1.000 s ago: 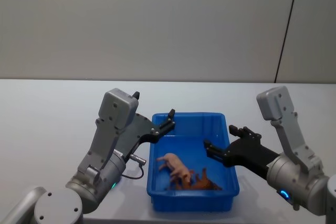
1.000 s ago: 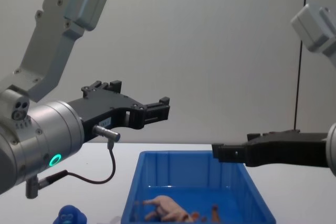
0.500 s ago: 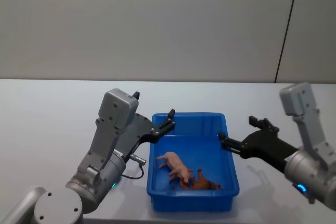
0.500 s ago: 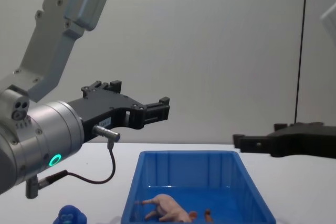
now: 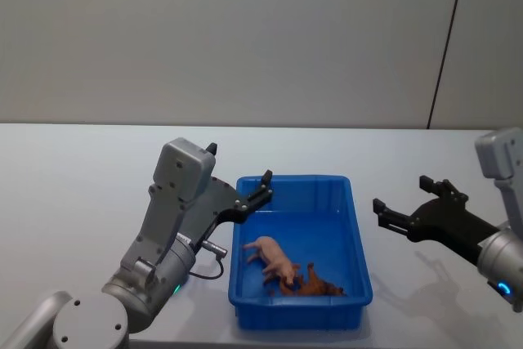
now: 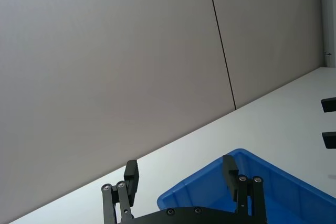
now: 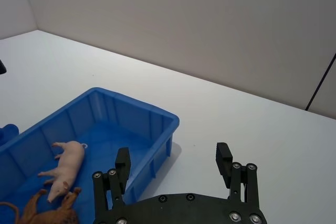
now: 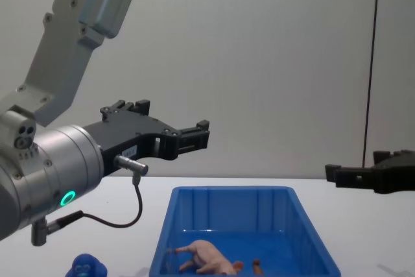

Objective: Pick up the two dolls from the table and place them into the box.

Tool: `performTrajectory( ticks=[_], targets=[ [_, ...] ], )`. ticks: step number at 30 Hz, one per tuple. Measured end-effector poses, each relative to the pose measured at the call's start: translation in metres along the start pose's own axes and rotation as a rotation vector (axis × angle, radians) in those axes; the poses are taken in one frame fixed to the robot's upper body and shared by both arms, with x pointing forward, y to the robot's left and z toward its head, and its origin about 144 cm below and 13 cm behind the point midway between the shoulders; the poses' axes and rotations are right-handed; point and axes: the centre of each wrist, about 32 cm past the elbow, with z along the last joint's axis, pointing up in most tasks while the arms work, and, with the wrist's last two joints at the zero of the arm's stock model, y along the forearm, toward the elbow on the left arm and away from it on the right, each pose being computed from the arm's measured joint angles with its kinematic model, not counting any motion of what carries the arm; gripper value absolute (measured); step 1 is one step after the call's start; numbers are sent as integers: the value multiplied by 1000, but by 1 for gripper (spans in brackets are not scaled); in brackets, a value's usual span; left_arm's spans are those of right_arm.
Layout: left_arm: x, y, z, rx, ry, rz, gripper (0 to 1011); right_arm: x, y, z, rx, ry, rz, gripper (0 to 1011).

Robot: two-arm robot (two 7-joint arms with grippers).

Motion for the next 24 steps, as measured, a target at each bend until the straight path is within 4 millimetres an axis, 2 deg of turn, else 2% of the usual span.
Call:
performTrajectory(
  ticks=[9, 24],
  targets=[
    [2, 6, 5, 27, -24, 3, 1002, 9, -3, -3, 3, -5, -7, 1001],
    [12, 41, 7, 168, -21, 32, 1002, 15, -5, -4, 5, -9, -12, 1001]
  ],
)
